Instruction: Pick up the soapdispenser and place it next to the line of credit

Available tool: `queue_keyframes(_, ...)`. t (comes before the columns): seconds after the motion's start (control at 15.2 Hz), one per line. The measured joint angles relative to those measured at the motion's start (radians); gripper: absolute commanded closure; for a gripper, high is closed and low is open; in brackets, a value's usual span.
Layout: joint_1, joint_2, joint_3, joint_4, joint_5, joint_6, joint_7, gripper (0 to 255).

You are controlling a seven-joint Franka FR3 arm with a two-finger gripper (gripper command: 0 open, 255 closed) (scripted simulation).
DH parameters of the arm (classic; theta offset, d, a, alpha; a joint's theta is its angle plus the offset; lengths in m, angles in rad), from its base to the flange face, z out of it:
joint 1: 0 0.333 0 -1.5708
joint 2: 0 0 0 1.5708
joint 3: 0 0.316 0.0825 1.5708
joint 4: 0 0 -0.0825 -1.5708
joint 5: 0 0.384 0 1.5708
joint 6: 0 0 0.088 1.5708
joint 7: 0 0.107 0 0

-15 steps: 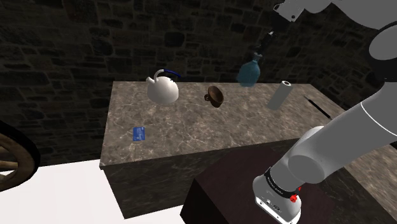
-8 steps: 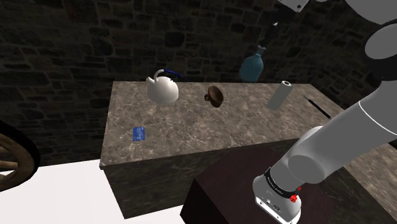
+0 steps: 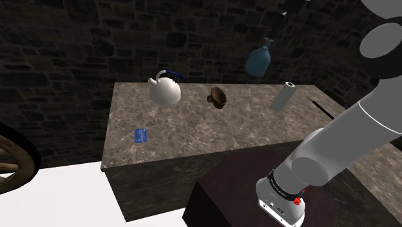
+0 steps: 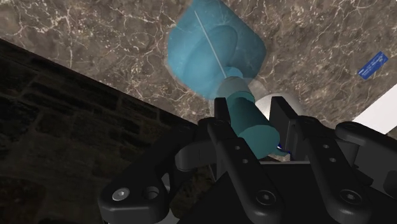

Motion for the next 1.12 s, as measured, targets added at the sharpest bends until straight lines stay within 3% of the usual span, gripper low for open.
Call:
queue_keyframes(0.33, -0.001, 0.036, -0.008, 0.090, 0.023, -0.060, 0.005, 255)
queue_keyframes(1.12, 0.118, -0.067, 0.185, -0.171, -0.032, 0.169, 0.276, 255)
